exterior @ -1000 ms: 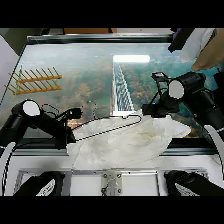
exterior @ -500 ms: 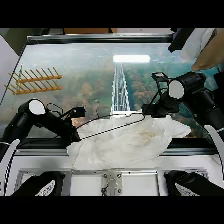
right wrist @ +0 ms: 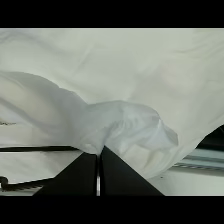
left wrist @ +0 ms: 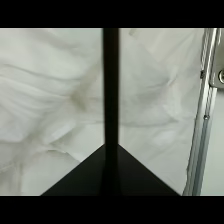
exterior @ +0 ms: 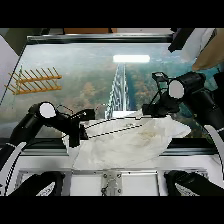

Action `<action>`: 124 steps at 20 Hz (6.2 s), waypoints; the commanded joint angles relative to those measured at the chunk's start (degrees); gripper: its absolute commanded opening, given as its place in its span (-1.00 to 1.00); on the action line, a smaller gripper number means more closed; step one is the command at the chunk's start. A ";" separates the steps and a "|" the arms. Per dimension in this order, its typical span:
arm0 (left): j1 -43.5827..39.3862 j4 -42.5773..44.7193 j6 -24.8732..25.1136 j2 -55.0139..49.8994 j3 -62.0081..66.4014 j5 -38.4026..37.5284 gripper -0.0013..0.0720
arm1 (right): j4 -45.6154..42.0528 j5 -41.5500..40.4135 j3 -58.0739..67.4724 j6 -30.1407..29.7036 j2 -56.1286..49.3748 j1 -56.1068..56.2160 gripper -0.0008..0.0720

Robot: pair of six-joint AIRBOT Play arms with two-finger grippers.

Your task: Fold the clothes and pants, and hang the long-sleeved shirts on hangers.

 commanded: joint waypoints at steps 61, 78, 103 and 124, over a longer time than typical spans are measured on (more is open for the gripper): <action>-7.67 -7.48 -0.66 -13.79 8.79 5.73 -0.94 | 13.97 -7.87 11.85 -8.11 -2.08 15.45 -0.91; -7.65 -7.45 -0.66 -13.79 8.79 5.70 -0.94 | 20.57 5.84 15.02 -36.44 3.10 5.75 0.48; -7.67 -7.45 -0.66 -13.79 8.79 5.57 -0.94 | 61.20 13.40 -13.86 -103.08 -2.73 -51.95 0.89; -7.67 -7.45 -0.66 -13.79 8.76 5.57 -0.94 | 61.55 14.82 -15.58 -118.90 -21.03 -39.65 0.89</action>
